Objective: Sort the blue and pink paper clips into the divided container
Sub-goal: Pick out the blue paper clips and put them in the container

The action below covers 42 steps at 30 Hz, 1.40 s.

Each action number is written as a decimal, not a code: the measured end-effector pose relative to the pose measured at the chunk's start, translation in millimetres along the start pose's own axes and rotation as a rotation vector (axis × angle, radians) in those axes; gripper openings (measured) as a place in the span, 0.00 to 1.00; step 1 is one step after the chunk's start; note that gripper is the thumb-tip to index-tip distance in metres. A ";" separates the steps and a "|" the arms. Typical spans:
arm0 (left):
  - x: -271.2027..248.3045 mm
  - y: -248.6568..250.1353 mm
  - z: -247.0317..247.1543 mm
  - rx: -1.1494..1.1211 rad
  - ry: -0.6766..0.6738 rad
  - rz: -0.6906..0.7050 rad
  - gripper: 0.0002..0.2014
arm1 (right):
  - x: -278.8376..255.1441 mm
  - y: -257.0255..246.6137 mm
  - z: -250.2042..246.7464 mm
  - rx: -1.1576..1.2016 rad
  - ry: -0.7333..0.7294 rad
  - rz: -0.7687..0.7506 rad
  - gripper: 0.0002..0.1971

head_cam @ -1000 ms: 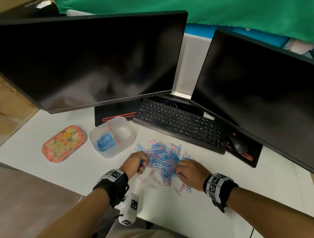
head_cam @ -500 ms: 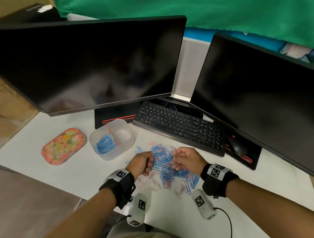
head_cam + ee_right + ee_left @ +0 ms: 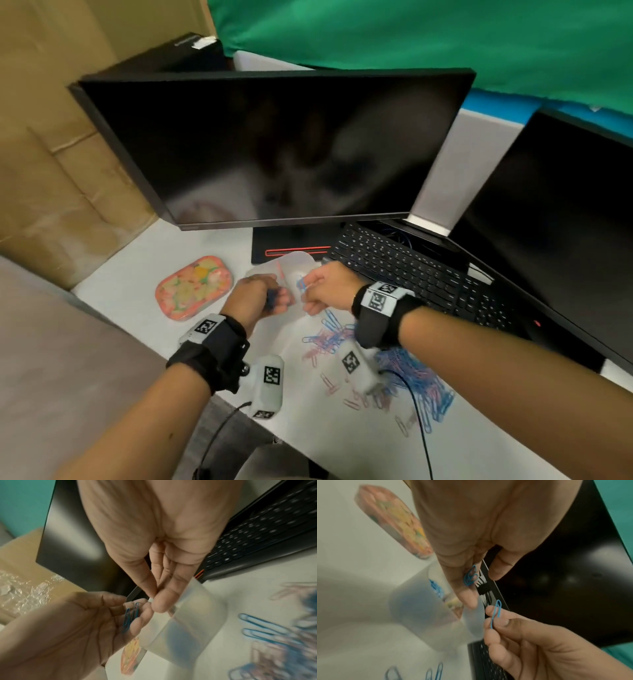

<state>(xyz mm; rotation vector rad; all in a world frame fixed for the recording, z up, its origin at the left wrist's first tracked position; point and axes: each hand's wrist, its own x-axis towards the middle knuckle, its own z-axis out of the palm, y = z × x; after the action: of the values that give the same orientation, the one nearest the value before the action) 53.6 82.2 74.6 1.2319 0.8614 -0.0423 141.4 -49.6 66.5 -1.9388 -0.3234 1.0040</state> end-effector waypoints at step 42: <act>-15.9 -141.6 112.2 1.495 -0.602 0.777 0.09 | -159.1 224.2 -28.5 -0.667 0.335 -0.021 0.07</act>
<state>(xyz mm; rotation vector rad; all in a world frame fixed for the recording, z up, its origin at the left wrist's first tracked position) 38.3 -70.6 -22.0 2.6634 -0.4157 -0.4639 25.7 -283.1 -25.6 -2.6487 -0.5296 0.5698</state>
